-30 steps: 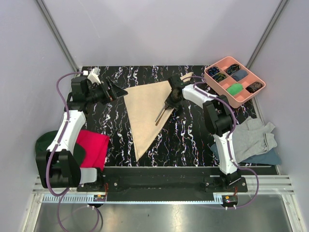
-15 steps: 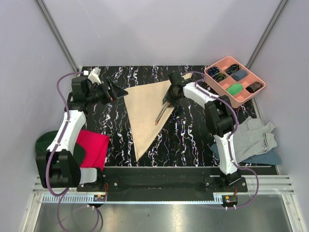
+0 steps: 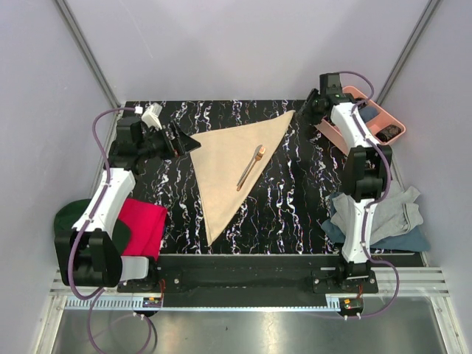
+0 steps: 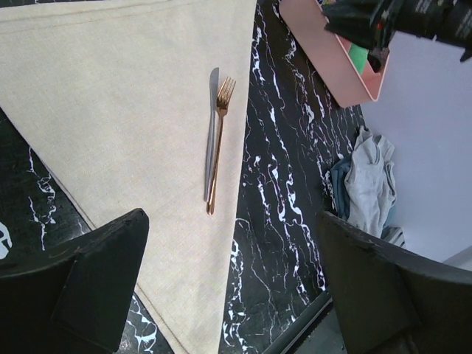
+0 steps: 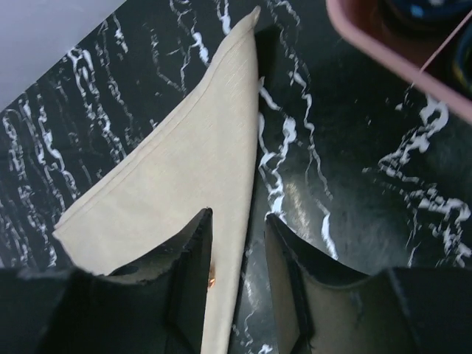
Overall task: Fold the napkin, place the utensils inside, and roll it up
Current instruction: Place the utensil onto the napkin, then fold the napkin
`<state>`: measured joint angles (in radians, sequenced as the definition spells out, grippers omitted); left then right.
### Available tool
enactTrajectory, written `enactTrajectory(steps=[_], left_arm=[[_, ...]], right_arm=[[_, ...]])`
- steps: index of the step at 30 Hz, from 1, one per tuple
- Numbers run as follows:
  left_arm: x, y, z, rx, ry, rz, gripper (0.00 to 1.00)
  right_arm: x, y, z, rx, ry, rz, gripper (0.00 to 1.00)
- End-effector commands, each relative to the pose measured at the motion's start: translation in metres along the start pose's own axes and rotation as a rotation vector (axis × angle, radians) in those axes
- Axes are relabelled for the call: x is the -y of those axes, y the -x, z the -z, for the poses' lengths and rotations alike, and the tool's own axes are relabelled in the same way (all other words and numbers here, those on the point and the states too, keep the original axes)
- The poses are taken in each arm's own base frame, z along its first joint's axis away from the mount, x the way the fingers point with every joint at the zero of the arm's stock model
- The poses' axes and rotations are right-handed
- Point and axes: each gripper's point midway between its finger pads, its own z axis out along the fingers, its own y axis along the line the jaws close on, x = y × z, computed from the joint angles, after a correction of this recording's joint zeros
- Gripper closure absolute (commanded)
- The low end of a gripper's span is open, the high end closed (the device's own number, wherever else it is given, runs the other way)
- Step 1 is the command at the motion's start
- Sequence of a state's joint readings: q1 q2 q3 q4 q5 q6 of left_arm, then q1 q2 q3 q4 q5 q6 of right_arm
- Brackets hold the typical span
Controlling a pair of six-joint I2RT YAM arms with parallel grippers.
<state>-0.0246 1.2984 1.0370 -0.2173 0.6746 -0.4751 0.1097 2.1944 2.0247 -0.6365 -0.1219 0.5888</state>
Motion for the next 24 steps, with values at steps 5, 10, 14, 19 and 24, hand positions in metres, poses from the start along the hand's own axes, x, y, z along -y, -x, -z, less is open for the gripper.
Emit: enactTrajectory(steps=[5, 10, 14, 19, 24], left_arm=[[-0.007, 0.001, -0.007, 0.014, 0.026, -0.068, 0.03], [-0.013, -0.003, -0.012, -0.003, 0.038, -0.058, 0.03], [-0.016, -0.004, -0.014, -0.009, 0.039, -0.055, 0.03], [-0.016, -0.005, -0.014, -0.012, 0.039, -0.050, 0.03], [-0.015, -0.004, -0.014, -0.011, 0.036, -0.053, 0.03]], right_arm=[[0.015, 0.002, -0.061, -0.038, 0.015, 0.091, 0.65], [0.013, -0.001, -0.079, -0.055, 0.042, 0.088, 0.69], [0.016, -0.012, -0.092, -0.087, 0.054, 0.069, 0.69], [0.018, -0.024, -0.103, -0.114, 0.078, 0.027, 0.69], [0.021, -0.035, -0.110, -0.122, 0.094, -0.014, 0.66]])
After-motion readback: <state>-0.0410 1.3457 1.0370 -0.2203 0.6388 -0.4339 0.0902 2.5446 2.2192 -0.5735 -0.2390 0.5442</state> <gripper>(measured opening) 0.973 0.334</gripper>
